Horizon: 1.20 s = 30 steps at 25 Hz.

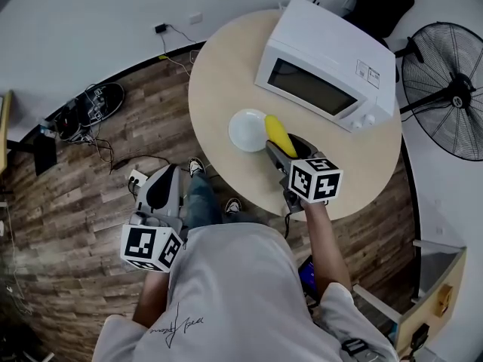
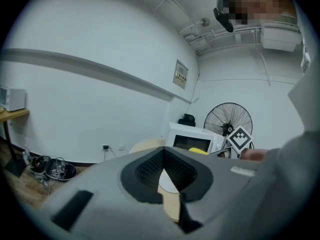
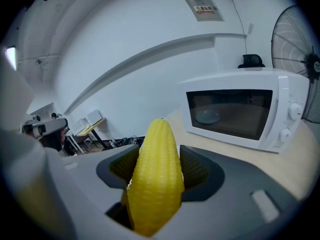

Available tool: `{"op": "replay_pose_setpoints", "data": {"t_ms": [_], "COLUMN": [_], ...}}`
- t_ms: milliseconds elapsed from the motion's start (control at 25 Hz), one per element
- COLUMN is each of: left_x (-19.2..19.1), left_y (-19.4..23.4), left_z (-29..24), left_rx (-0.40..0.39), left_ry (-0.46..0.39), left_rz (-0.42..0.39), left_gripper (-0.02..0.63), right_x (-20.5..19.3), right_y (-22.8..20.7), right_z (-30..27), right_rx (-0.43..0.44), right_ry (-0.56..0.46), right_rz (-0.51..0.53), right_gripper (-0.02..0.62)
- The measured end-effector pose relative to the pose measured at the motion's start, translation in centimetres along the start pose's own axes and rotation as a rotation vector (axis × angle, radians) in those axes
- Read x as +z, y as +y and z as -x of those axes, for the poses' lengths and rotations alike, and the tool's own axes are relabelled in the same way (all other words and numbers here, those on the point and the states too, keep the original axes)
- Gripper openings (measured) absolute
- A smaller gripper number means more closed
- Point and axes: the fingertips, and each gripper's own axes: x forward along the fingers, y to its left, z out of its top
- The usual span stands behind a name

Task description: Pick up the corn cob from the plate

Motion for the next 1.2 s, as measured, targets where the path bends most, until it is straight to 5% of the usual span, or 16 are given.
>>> {"op": "replay_pose_setpoints", "data": {"t_ms": [1200], "left_x": [0.2], "left_y": [-1.3], "left_z": [-1.8], "left_rx": [-0.032], "left_ry": [0.027], "left_rz": [-0.008], "left_gripper": [-0.009], "right_x": [2.4], "right_y": [2.3], "right_z": [6.4], "right_rx": [-0.027], "right_ry": [-0.186], "right_rz": [-0.043], "right_gripper": [0.268]}}
